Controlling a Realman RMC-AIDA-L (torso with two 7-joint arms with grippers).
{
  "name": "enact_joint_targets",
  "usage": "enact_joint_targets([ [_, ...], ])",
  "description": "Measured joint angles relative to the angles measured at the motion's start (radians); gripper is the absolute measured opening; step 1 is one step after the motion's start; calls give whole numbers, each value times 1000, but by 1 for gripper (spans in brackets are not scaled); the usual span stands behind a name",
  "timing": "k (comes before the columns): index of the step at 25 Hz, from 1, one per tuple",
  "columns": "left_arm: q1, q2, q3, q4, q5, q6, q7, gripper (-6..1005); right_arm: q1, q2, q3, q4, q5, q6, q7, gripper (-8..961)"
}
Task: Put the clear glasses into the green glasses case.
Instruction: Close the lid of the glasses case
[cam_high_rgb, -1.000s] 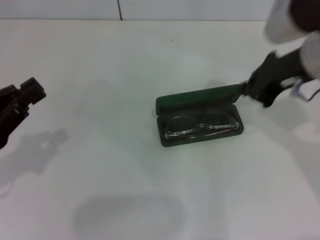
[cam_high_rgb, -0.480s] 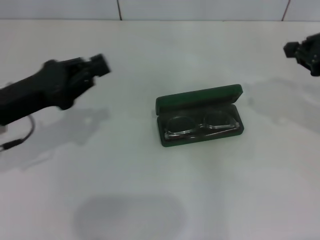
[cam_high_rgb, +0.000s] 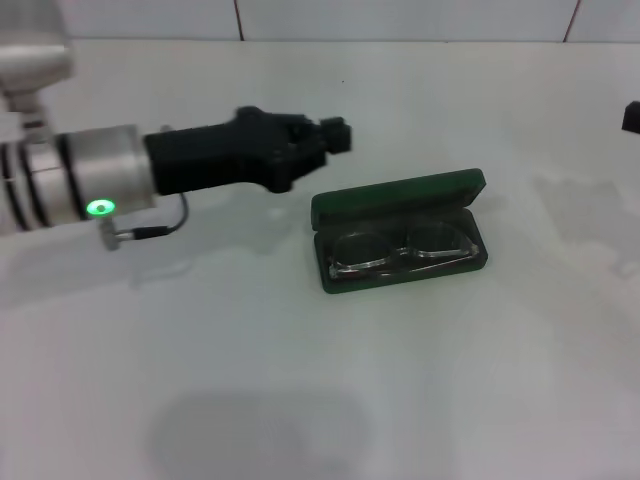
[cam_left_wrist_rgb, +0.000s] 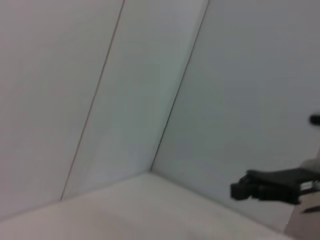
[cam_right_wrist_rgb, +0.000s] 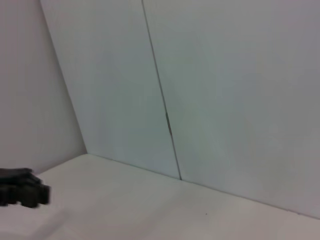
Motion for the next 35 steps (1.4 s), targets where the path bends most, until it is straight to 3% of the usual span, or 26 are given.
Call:
enact_joint_targets([
  [9,-84,-13,153,-84,-41,-208,-17,116,-6,1,13,70,28,-14,-63,5],
  [17,-88,-13,321,-88,-155,-295,-14,114,-12,0,29,94,28,-19,-85,5],
  [21,-88,-16,364,-88,-179,-320,-13,114,-17,-1,30,96,24,-21,-87,4],
  [26,-81,-17,499,-90,-331,-389,24,114,-24,-1,31,104,24,-30,-97,4],
  [35,-90,-19,653,-88,-478,-494,50,115,-24,-1,32,131,26,-41,-114,4],
])
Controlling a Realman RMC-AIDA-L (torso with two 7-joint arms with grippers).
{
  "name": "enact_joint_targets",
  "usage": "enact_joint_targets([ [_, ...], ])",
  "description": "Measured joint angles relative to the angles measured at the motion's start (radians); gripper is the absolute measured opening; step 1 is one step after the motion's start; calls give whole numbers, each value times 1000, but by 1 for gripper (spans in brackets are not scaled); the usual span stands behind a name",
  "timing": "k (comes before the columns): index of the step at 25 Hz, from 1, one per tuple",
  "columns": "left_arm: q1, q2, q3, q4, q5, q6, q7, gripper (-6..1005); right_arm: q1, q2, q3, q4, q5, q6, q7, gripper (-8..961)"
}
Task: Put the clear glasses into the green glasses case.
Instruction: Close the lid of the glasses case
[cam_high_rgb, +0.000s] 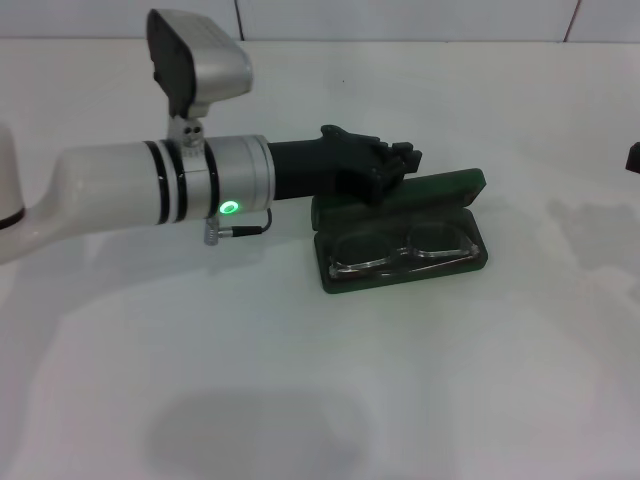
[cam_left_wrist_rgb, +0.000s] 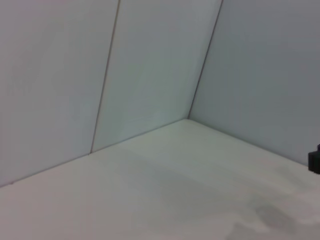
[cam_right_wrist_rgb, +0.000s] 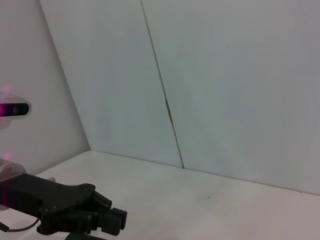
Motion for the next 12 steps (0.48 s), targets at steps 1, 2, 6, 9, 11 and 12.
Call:
enact_joint_targets([
  [1,-2,0,31,0,-24,-17,0,115,0,0,2,1,0,0,0,4],
  [2,-4,0,50,0,-38,-27,0,115,0,0,3,2,0,0,-1,4],
  [6,-5,0,117,3,-78,-60,1,115,-1,0,4,9,-1,0,-4,4],
  [9,-6,-1,160,9,-108,-80,1,115,0,0,4,16,0,0,-12,4],
  [11,-6,-1,162,9,-109,-81,1,115,0,0,4,17,1,0,-15,4],
  [12,-6,-1,162,9,-109,-81,1,115,1,0,4,17,1,0,-15,4],
])
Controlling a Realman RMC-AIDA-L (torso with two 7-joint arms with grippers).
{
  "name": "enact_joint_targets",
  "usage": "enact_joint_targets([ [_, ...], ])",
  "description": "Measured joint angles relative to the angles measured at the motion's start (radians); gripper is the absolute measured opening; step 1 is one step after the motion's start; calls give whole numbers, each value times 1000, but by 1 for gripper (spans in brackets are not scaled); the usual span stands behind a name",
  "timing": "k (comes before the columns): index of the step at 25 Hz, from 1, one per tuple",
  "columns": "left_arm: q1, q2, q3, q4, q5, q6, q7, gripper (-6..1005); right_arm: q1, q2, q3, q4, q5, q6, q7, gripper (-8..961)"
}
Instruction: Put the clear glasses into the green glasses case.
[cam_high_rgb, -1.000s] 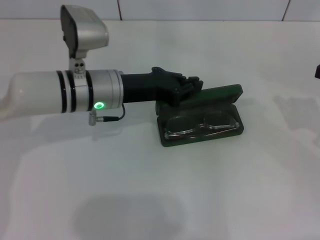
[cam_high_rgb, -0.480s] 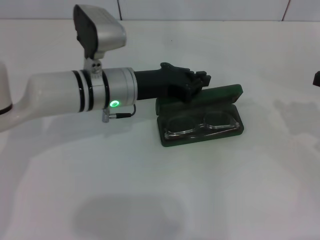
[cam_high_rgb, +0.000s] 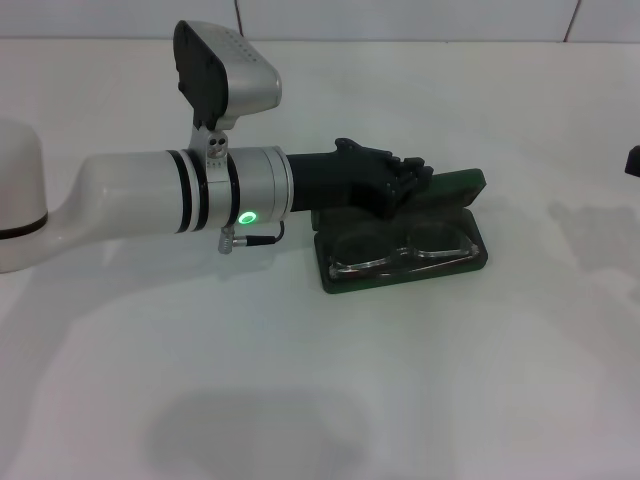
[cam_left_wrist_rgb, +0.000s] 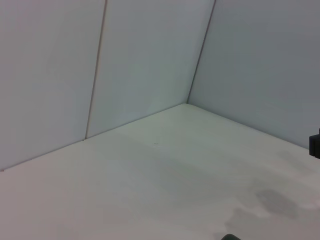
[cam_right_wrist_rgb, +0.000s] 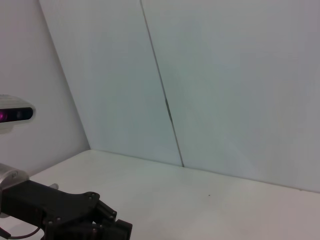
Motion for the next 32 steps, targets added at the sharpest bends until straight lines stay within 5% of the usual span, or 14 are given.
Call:
enact_joint_targets([
  [32,72,3,104,9,1,76,-23,149,0,0,0,12,6,-11,-1,8],
])
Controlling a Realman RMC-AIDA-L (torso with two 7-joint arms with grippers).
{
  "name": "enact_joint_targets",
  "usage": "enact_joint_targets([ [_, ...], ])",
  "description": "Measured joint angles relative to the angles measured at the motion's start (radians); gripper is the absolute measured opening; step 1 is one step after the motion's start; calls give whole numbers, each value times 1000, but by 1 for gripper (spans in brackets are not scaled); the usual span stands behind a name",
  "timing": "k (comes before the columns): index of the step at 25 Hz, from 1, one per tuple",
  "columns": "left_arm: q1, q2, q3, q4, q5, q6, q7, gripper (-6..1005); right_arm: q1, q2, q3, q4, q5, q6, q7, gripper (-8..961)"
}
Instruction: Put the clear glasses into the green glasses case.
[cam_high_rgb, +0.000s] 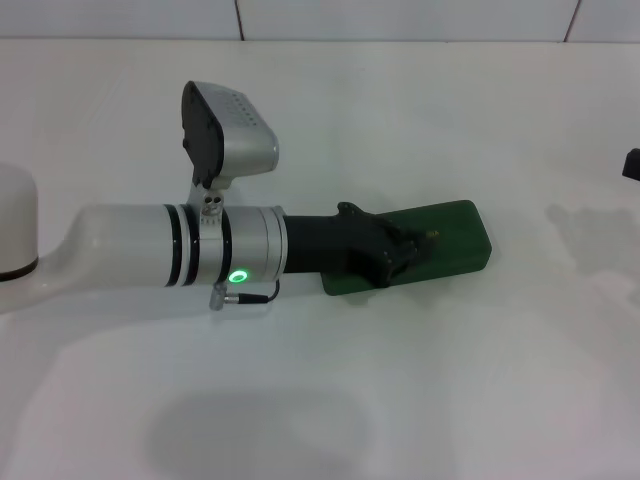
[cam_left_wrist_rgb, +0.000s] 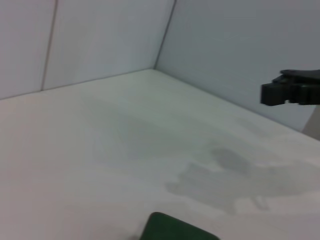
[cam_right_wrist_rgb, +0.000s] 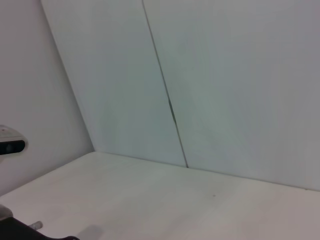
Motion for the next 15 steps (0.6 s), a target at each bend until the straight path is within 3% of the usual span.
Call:
enact_joint_targets([
  [8,39,18,-4,84,18,140,5,165,-9,-1,14,0,-1,-56,-14,11],
  [11,65,43,-11,137,41,257,1,171,-12,-4,57,2,-10,-150,-53,11],
  [15,139,97,-53,173,48,457,46,179,1,-6,71,23,-23,-308,-144,27],
])
